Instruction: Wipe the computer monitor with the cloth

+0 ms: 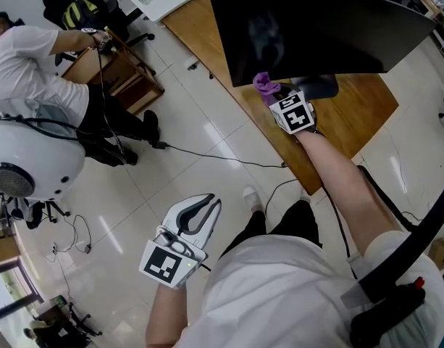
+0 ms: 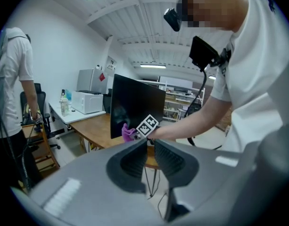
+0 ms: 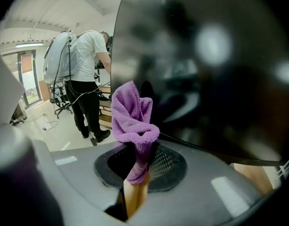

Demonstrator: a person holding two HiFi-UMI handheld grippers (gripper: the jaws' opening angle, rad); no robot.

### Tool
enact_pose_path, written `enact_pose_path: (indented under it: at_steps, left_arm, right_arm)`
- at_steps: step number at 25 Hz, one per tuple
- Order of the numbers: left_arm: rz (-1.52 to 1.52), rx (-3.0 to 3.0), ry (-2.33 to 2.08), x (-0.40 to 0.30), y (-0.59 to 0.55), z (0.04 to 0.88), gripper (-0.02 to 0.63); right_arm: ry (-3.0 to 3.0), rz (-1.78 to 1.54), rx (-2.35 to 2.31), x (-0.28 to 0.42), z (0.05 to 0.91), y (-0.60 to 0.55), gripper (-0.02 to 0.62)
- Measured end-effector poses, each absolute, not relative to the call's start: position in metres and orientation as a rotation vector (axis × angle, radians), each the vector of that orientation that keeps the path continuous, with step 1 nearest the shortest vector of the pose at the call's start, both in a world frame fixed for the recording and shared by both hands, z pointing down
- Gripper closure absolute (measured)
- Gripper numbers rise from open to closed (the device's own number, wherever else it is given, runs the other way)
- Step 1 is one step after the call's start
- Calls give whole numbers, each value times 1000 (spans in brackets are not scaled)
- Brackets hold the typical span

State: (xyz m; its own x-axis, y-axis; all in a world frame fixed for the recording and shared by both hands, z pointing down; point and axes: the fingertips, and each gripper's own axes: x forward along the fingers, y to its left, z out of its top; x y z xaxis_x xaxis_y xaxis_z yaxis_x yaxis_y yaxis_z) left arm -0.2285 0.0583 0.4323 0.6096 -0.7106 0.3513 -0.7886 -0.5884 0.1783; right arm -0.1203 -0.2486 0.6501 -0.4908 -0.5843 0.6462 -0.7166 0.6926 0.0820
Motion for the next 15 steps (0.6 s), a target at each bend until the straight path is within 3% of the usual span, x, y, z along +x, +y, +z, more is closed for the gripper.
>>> enact_pose_path:
  at_steps: [15]
  left_arm:
    - [389, 2540, -1142, -180, 30, 431, 535]
  right_arm:
    - [-2197, 301, 1057, -47, 654, -275, 548]
